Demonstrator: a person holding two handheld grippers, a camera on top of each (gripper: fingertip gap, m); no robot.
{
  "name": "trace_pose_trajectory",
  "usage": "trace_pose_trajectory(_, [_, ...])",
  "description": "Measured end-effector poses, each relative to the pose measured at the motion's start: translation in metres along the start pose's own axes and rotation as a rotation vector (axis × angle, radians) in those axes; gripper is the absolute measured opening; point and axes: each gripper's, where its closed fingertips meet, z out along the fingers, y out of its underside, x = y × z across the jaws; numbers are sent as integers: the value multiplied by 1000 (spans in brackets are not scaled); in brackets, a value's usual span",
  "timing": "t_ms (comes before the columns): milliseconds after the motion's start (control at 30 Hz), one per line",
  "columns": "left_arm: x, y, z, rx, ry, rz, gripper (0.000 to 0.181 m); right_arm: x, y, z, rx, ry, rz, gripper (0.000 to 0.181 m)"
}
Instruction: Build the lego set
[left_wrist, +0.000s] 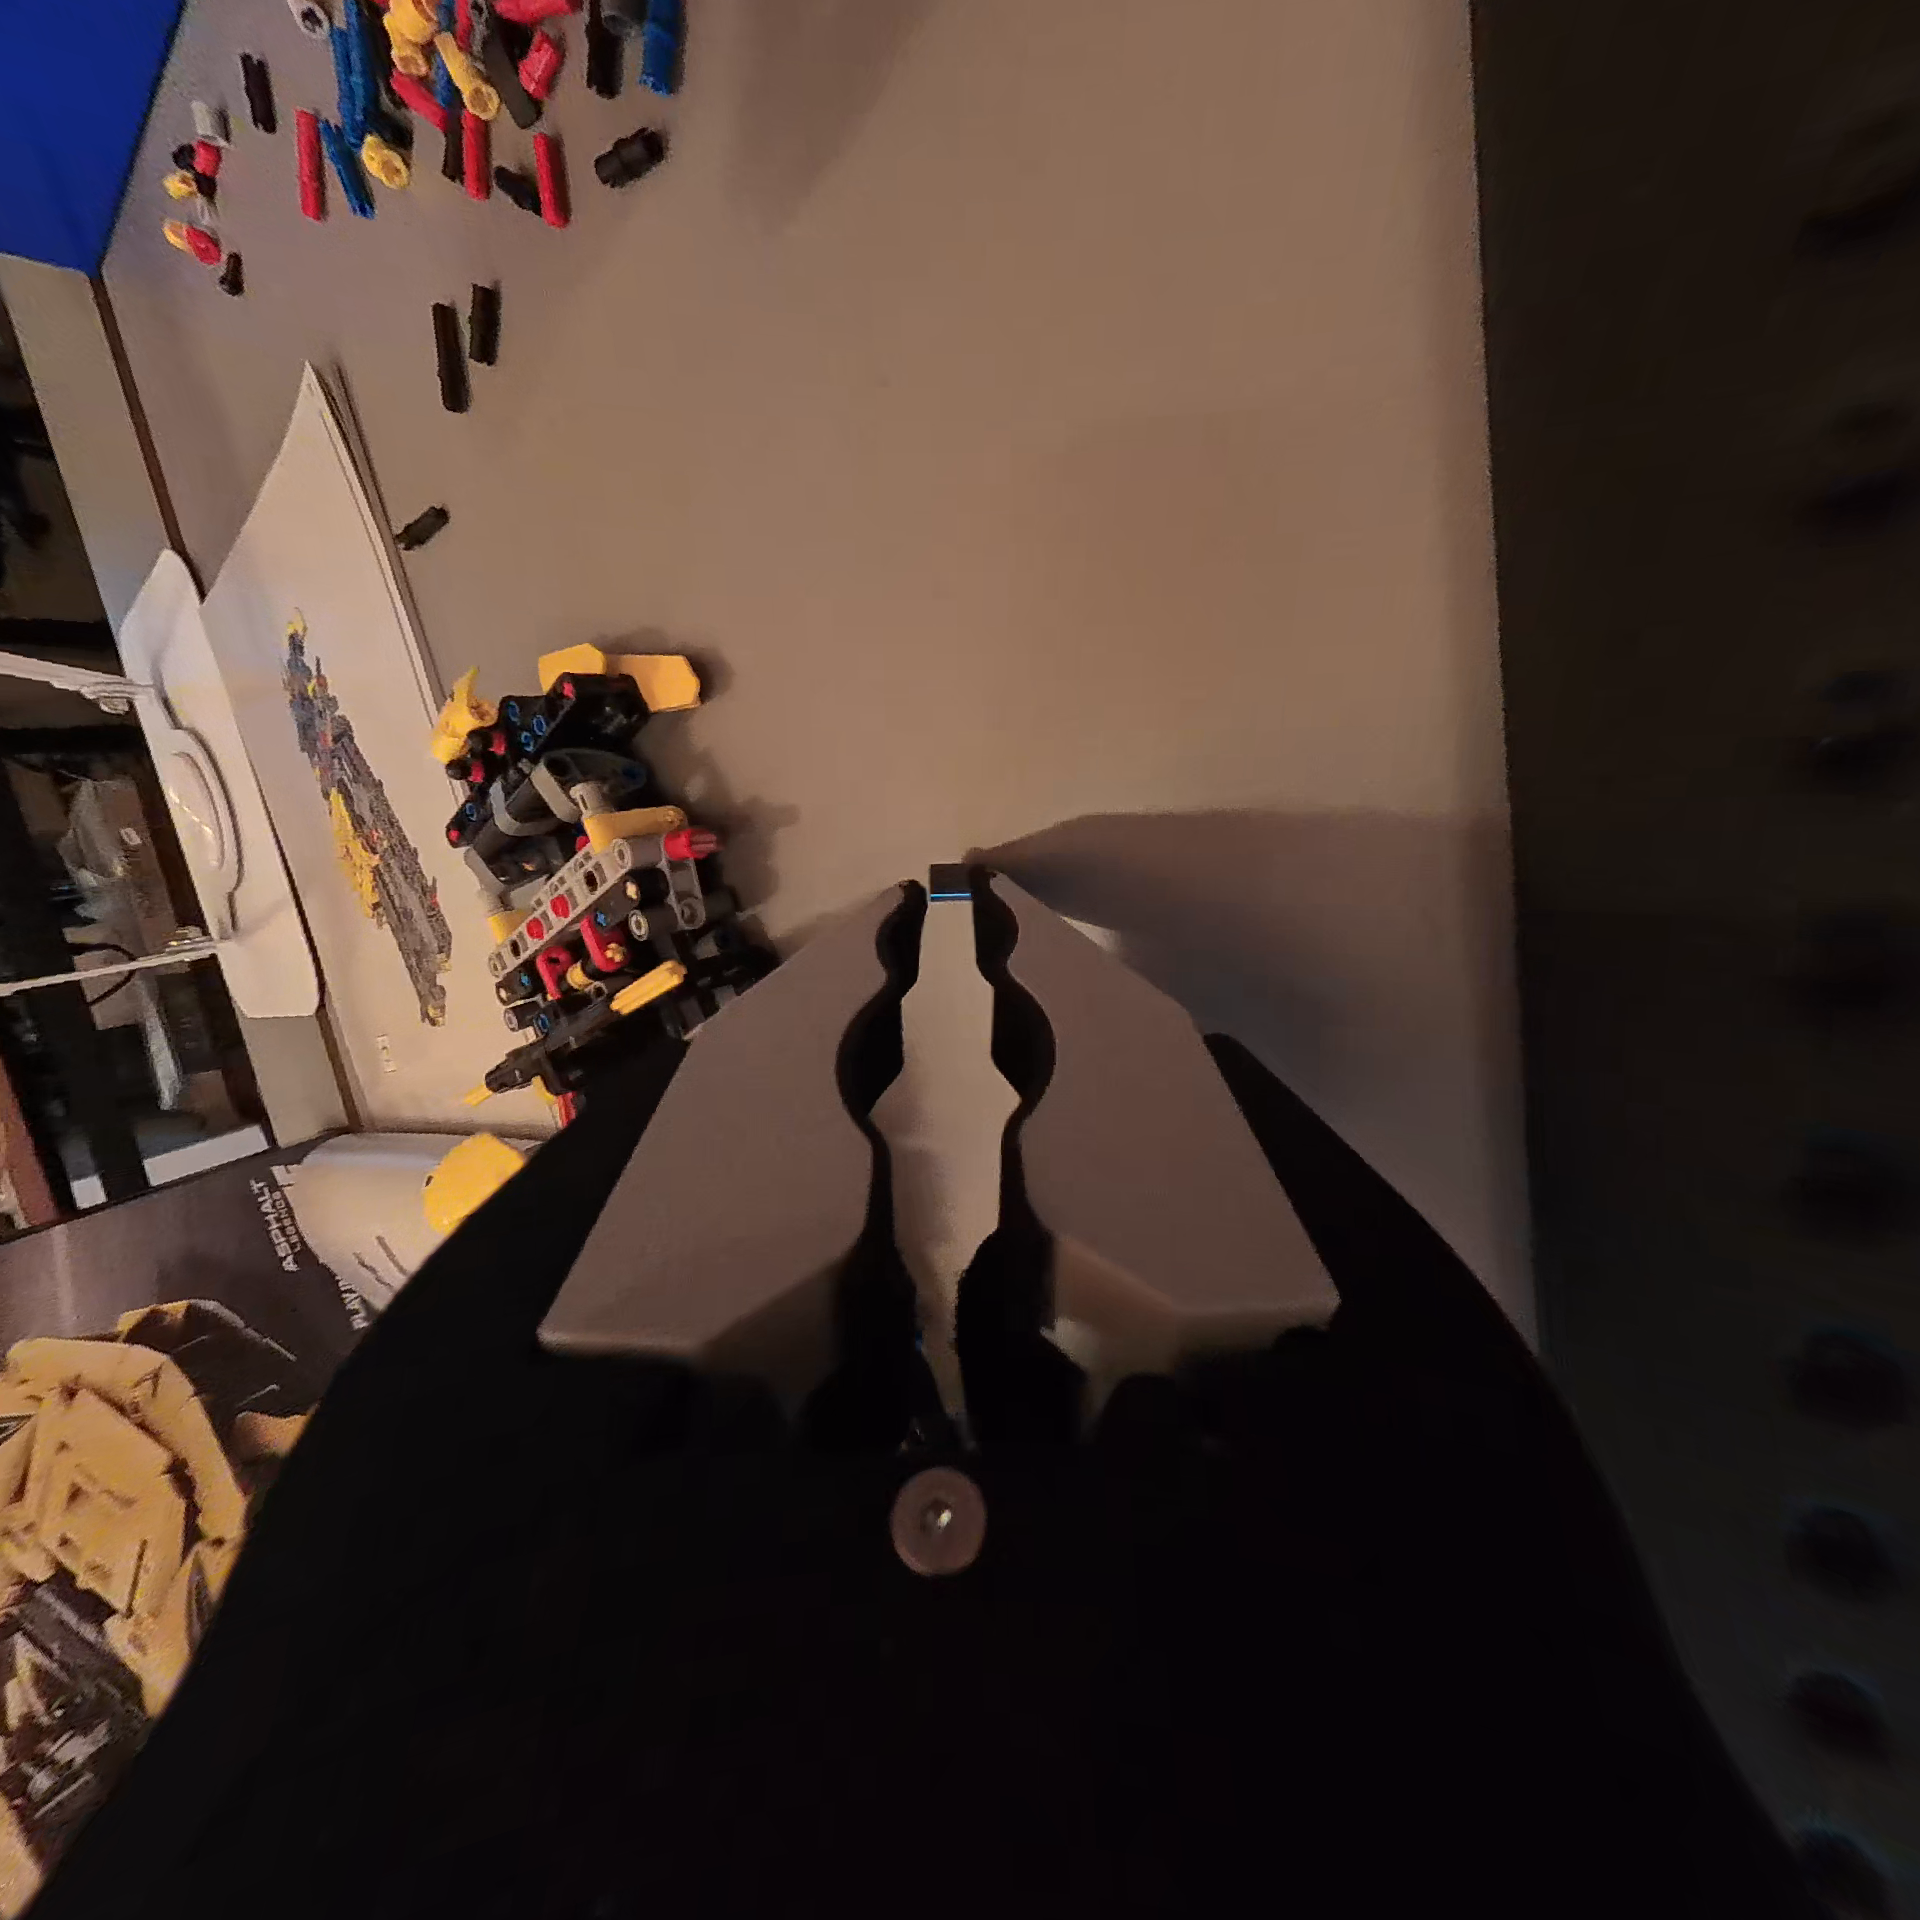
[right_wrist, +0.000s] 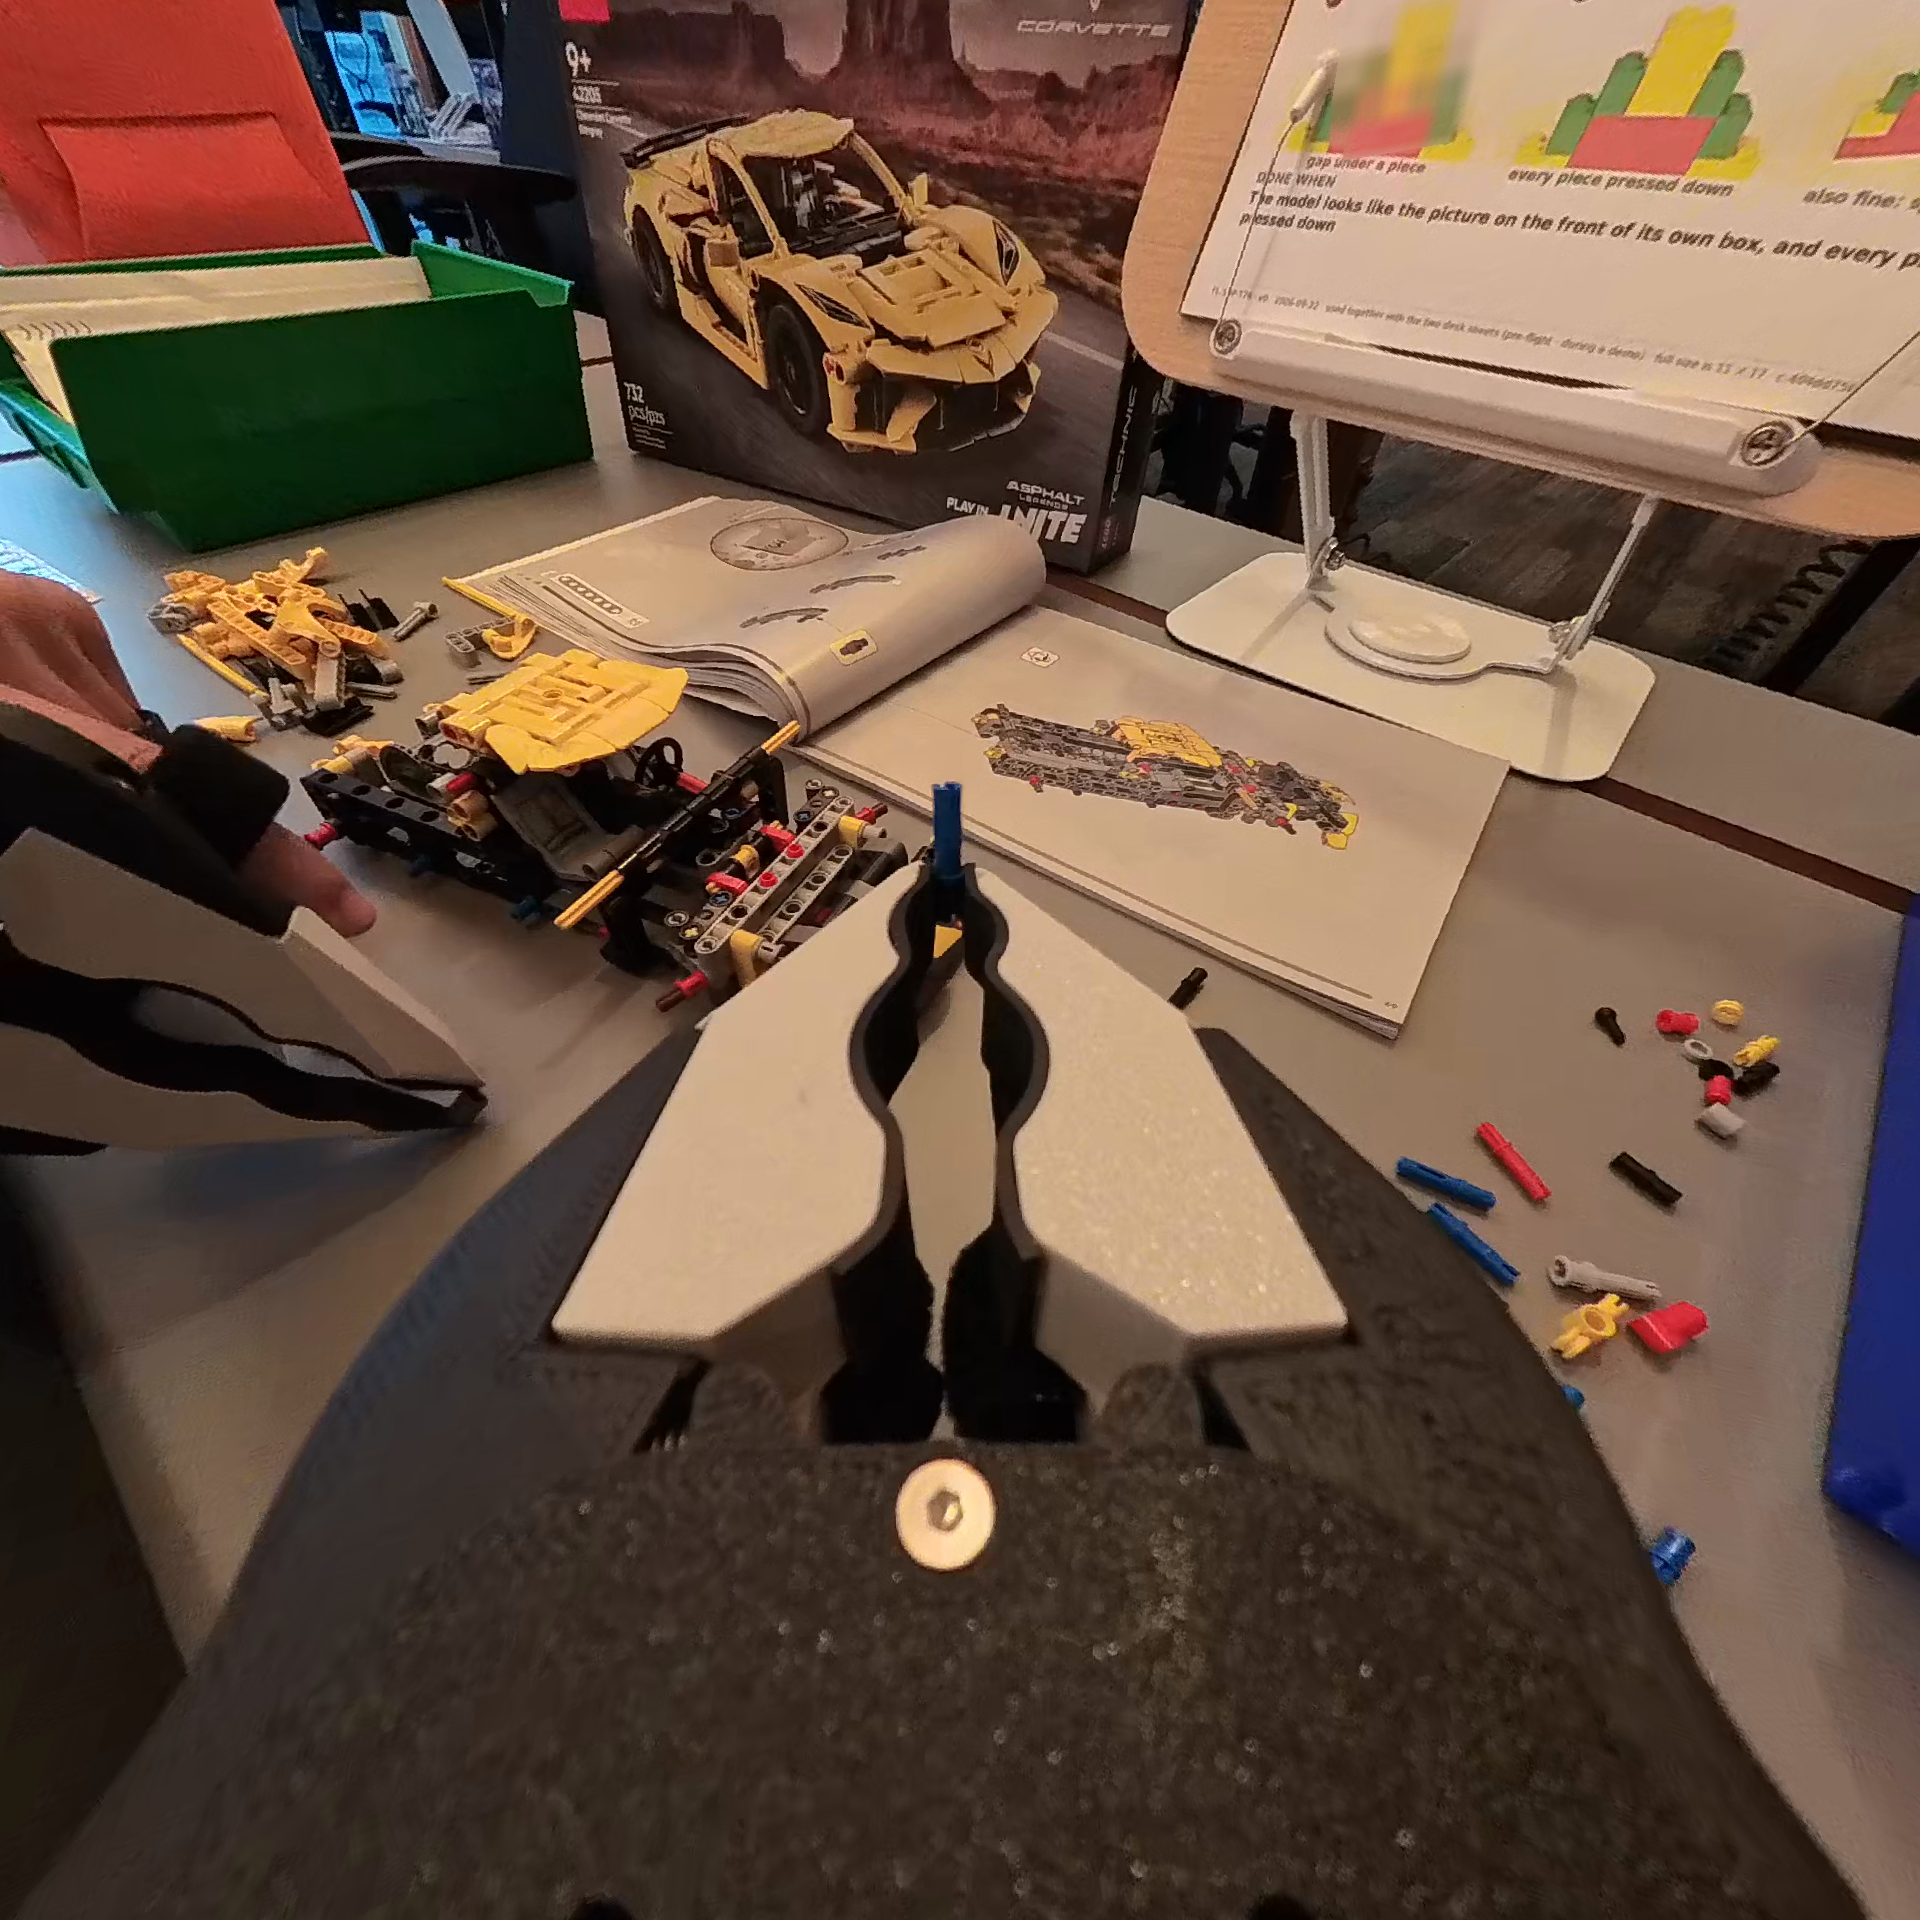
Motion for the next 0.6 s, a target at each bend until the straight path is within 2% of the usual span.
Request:
trace_pose_trajectory(467, [-1, 6, -15, 79, 56, -148, 16, 0, 2, 0, -7, -15, 22, 3])
trace_pose_trajectory(533, [-4, 12, -16, 73, 77, -244, 17, -1, 3, 1, -10, -22, 29, 3])
trace_pose_trajectory(600, [-6, 13, -19, 66, 125, -475, 19, -1, 2, 0, -5, -22, 28, 3])
